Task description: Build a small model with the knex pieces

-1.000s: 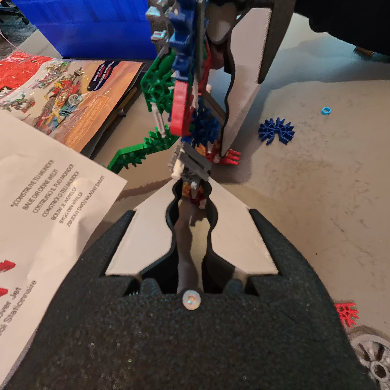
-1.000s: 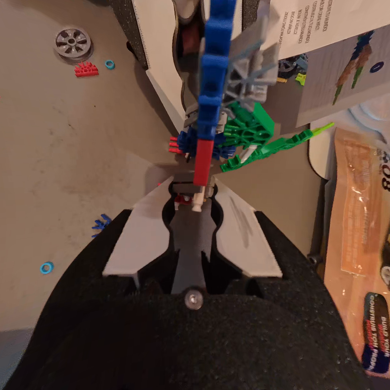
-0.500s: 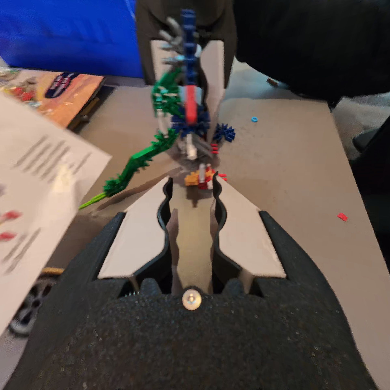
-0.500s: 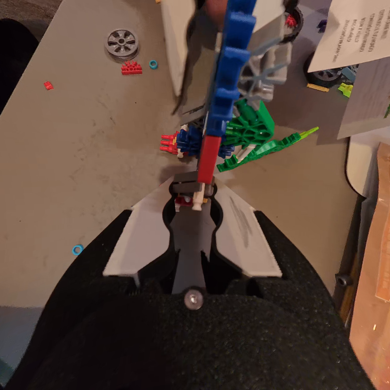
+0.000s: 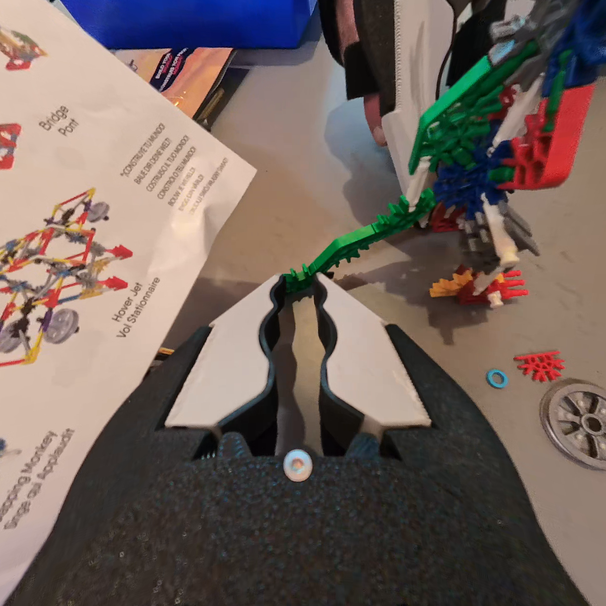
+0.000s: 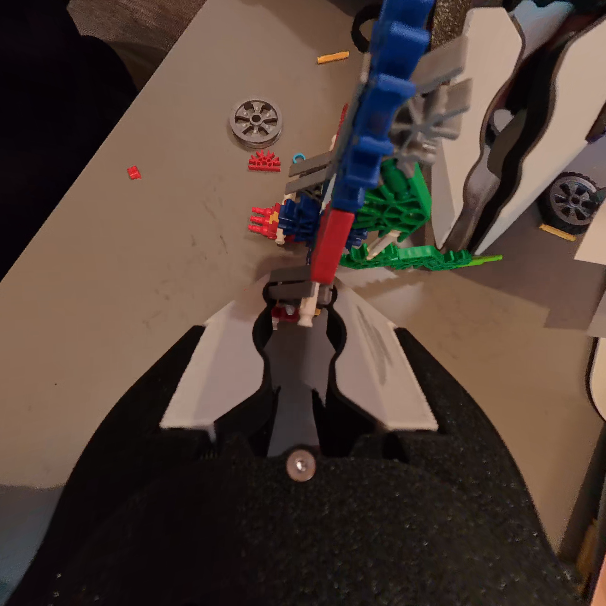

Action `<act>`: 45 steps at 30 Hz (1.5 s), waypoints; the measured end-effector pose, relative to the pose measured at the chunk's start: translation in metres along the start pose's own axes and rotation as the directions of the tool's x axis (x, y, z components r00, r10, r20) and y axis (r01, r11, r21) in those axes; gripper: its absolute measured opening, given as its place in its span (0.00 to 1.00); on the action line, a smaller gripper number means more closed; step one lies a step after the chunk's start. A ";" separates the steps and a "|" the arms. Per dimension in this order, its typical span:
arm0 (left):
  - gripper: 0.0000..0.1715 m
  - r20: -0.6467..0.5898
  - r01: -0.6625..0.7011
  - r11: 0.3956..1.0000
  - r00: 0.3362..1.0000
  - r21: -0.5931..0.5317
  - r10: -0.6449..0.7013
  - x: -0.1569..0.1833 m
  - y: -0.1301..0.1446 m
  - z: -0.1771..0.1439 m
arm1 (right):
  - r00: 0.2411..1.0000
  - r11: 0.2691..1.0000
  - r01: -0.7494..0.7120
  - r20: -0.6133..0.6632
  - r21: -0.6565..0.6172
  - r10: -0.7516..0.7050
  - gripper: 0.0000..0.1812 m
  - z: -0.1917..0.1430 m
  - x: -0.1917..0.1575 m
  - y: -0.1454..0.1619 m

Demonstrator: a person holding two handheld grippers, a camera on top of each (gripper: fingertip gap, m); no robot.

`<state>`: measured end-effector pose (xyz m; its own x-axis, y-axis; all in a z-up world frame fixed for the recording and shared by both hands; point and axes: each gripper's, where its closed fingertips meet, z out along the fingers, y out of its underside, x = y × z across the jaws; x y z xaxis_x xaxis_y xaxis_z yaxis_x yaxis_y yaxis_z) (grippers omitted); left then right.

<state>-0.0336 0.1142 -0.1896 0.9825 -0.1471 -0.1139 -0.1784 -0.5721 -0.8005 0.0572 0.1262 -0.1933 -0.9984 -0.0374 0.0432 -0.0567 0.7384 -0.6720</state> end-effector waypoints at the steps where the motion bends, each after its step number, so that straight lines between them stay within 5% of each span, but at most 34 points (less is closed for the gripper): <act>1: 0.08 -0.007 0.003 1.000 1.000 0.000 -0.003 -0.001 -0.001 0.001 | 1.000 1.000 0.001 0.005 0.003 -0.001 0.15 0.001 -0.001 -0.001; 11: 0.11 -0.044 -0.063 0.997 0.997 -0.043 0.061 0.004 -0.006 0.020 | 1.000 1.000 0.022 0.008 -0.017 -0.022 0.15 0.006 -0.004 -0.007; 16: 0.20 -0.092 -0.001 0.999 0.996 0.034 0.004 0.012 -0.013 -0.008 | 1.000 0.999 -0.018 -0.021 -0.044 0.017 0.19 0.002 0.002 -0.001; 19: 0.25 -0.231 0.016 0.994 0.973 0.105 0.009 0.040 -0.023 -0.031 | 0.999 0.998 -0.035 -0.024 -0.047 0.034 0.22 0.000 0.003 0.002; 25: 0.31 -0.361 0.012 0.994 0.932 0.110 0.029 0.074 -0.026 -0.047 | 0.999 0.998 -0.029 -0.017 -0.053 0.029 0.20 -0.001 0.001 0.003; 36: 0.19 -0.304 -0.102 0.994 0.947 0.031 0.107 0.080 -0.018 -0.008 | 0.995 0.999 -0.027 -0.098 -0.032 0.024 0.16 0.001 0.020 -0.001; 45: 0.20 -0.228 -0.112 0.994 0.967 0.005 0.111 0.061 -0.009 -0.008 | 0.988 0.996 -0.089 -0.127 -0.029 0.085 0.17 0.000 0.028 0.001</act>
<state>0.0279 0.1038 -0.1845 0.9188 -0.3895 -0.0646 -0.2874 -0.5475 -0.7859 0.0292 0.1253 -0.1928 -0.9906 0.1113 0.0793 0.0330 0.7581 -0.6513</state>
